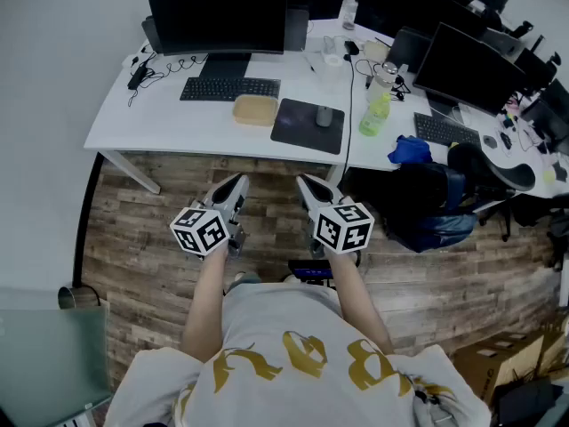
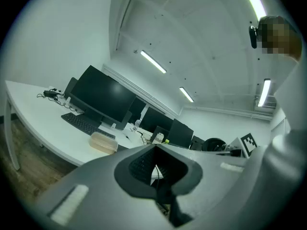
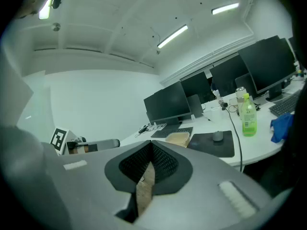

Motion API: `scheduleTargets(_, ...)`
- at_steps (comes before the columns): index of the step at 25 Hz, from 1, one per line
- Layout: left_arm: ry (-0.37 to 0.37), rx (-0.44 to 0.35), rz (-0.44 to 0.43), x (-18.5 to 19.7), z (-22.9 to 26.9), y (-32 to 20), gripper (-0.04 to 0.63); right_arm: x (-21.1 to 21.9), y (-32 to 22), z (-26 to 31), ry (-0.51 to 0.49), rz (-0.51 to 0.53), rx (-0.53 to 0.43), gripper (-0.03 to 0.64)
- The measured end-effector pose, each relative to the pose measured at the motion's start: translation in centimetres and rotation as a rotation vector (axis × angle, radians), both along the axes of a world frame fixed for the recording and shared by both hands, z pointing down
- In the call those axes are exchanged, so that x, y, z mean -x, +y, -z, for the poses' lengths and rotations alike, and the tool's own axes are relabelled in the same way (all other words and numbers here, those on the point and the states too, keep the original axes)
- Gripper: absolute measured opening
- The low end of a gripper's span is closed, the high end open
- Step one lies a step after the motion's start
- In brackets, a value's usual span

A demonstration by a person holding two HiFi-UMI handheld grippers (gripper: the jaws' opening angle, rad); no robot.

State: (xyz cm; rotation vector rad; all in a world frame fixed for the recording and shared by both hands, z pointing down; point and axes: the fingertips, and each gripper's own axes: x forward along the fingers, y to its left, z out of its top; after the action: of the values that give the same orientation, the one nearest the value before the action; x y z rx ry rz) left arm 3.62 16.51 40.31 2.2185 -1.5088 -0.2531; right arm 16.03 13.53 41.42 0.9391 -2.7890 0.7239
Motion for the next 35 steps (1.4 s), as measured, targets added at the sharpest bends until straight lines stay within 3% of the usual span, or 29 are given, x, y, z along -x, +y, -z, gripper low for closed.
scheduleTargets(7,-0.03,0.032,0.008,0.7,-0.8,0.1,0.0,1.2,0.4,-0.7,0.003,0.021,0.019,0.025)
scheduleTargets(17,-0.049,0.016,0.074,2.7,-0.7,1.0,0.0,2.9,0.7,-1.1,0.011,0.083,0.003,0.026)
scheduleTargets(18,-0.066,0.016,0.086,2.9,-0.6,1.1,0.025,3.1,0.7,-1.1,0.008,0.091,-0.001,0.026)
scheduleTargets(19,-0.067,0.02,0.1,3.1,-0.6,1.0,0.117,3.3,0.8,-1.2,0.006,0.1,-0.002,0.046)
scheduleTargets(20,-0.044,0.025,0.114,3.4,-0.7,1.0,0.17,3.6,0.8,-1.3,0.007,0.109,0.001,0.126)
scheduleTargets(21,-0.006,0.026,0.124,3.6,-0.8,0.9,0.198,3.8,0.8,-1.6,0.009,0.117,0.008,0.156)
scheduleTargets(23,0.041,0.022,0.129,3.9,-1.0,0.8,0.201,4.2,0.5,-2.0,0.01,0.126,0.026,0.153)
scheduleTargets(26,0.02,0.036,0.123,4.3,-1.7,0.3,0.201,4.7,-0.1,-2.1,-0.023,0.136,0.039,0.089)
scheduleTargets(32,0.05,0.056,0.126,6.6,-3.4,-3.2,0.19,5.8,-3.2,-3.0,-0.087,0.127,0.066,0.087)
scheduleTargets(35,0.05,0.079,0.085,7.8,-4.6,-6.5,0.19,6.3,-5.5,-4.0,-0.101,0.083,0.098,0.092)
